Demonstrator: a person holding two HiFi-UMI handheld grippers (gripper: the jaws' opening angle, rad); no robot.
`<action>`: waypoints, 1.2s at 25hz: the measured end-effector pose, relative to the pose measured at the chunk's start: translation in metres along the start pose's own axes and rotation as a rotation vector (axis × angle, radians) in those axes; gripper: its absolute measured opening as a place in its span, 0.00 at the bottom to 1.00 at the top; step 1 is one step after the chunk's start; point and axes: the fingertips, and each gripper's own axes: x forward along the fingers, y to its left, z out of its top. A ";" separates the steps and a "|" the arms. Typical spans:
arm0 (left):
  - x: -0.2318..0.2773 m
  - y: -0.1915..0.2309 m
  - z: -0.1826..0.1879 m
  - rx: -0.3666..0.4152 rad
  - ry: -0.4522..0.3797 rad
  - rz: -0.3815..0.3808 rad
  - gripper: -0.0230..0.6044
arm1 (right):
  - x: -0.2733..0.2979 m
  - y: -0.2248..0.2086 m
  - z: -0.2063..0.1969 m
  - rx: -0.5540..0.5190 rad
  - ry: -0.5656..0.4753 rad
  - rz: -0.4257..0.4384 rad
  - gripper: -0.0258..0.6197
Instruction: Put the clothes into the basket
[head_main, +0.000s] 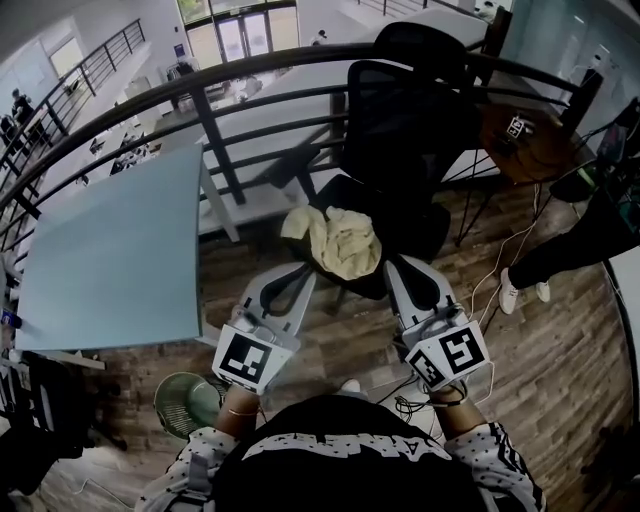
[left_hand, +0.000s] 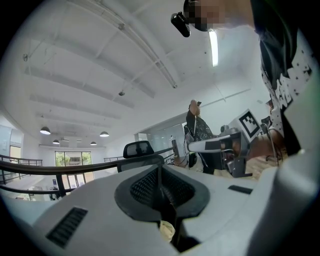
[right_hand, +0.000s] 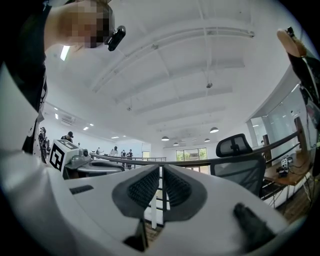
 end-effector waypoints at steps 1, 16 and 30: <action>0.003 -0.001 0.000 0.002 0.000 0.004 0.06 | 0.000 -0.004 0.000 -0.001 -0.004 0.004 0.09; 0.038 -0.003 -0.001 0.008 0.011 0.059 0.06 | 0.011 -0.038 -0.003 0.006 -0.025 0.061 0.09; 0.078 0.043 -0.019 0.006 0.024 -0.020 0.06 | 0.060 -0.054 -0.010 -0.049 -0.004 0.001 0.09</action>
